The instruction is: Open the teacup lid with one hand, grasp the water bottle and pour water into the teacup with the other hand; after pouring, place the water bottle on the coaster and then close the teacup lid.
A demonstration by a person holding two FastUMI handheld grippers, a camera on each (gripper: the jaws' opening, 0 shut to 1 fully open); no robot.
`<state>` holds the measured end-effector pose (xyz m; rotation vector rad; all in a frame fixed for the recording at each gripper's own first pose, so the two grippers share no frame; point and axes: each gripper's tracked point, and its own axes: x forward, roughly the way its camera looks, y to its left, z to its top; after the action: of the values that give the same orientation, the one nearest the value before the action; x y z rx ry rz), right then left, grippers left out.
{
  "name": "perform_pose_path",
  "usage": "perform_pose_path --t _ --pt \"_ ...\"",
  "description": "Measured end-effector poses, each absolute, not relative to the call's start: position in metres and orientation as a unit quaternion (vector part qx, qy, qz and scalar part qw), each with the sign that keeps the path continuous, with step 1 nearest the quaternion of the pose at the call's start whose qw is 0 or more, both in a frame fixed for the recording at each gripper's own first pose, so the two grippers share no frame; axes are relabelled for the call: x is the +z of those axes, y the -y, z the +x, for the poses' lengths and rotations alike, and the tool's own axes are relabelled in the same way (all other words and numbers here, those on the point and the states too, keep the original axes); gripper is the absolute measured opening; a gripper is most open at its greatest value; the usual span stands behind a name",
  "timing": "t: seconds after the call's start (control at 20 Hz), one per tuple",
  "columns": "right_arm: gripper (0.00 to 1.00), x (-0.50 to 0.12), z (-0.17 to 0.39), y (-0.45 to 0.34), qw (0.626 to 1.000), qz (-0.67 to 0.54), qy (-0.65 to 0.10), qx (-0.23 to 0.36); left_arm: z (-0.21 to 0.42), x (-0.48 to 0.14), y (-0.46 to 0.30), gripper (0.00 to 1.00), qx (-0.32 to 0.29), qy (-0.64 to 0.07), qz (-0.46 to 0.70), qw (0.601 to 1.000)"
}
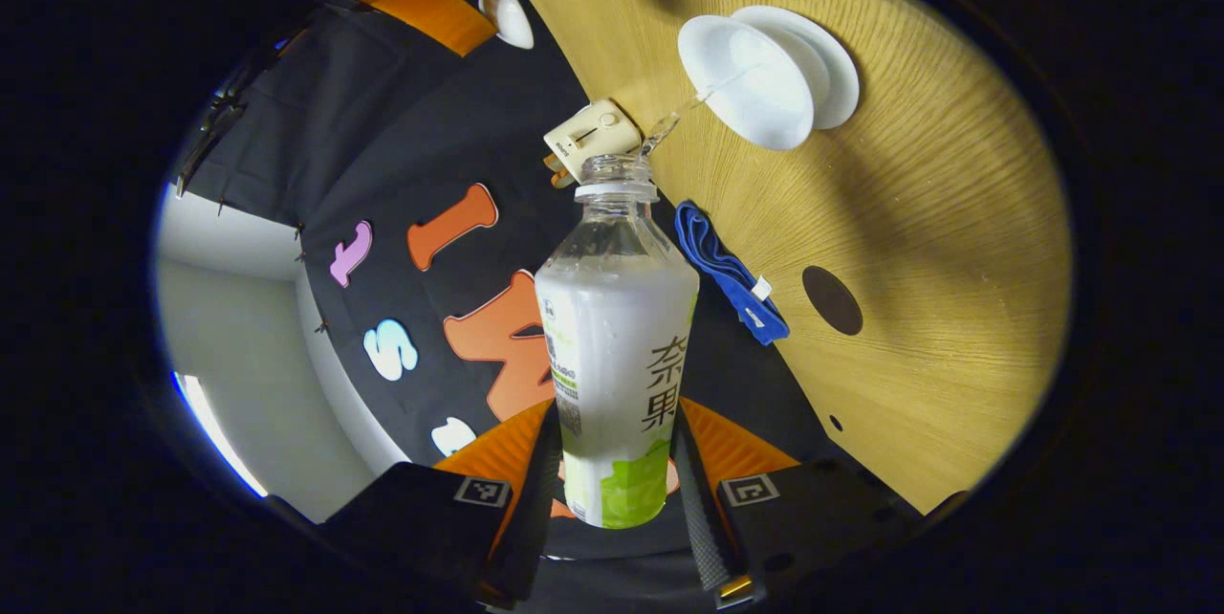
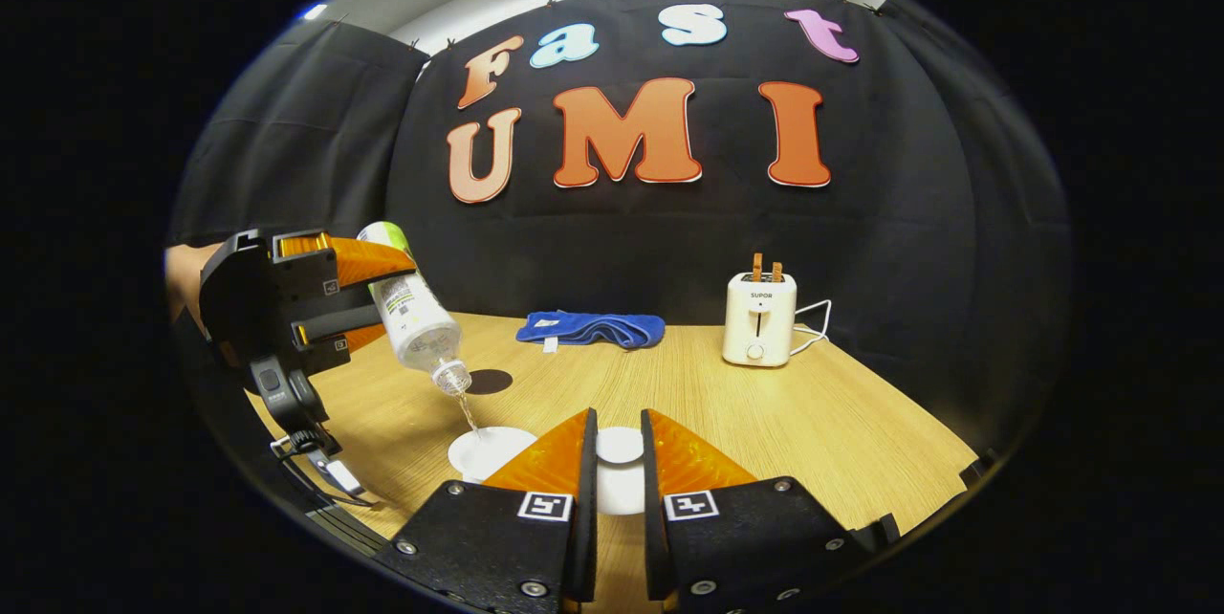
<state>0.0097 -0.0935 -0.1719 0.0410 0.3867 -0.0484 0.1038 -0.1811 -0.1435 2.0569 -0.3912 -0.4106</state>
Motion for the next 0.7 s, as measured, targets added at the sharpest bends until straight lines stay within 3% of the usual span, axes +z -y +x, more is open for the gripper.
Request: perform_pose_path --t 0.4,0.7 --pt "0.21 -0.174 0.010 0.094 0.981 0.021 -0.193 -0.023 0.100 -0.130 0.186 0.63 -0.151 0.190 0.857 0.454" --pt "0.21 -0.175 0.011 0.092 0.981 0.026 -0.193 -0.022 0.090 -0.156 0.190 0.64 -0.181 0.173 0.835 0.491"
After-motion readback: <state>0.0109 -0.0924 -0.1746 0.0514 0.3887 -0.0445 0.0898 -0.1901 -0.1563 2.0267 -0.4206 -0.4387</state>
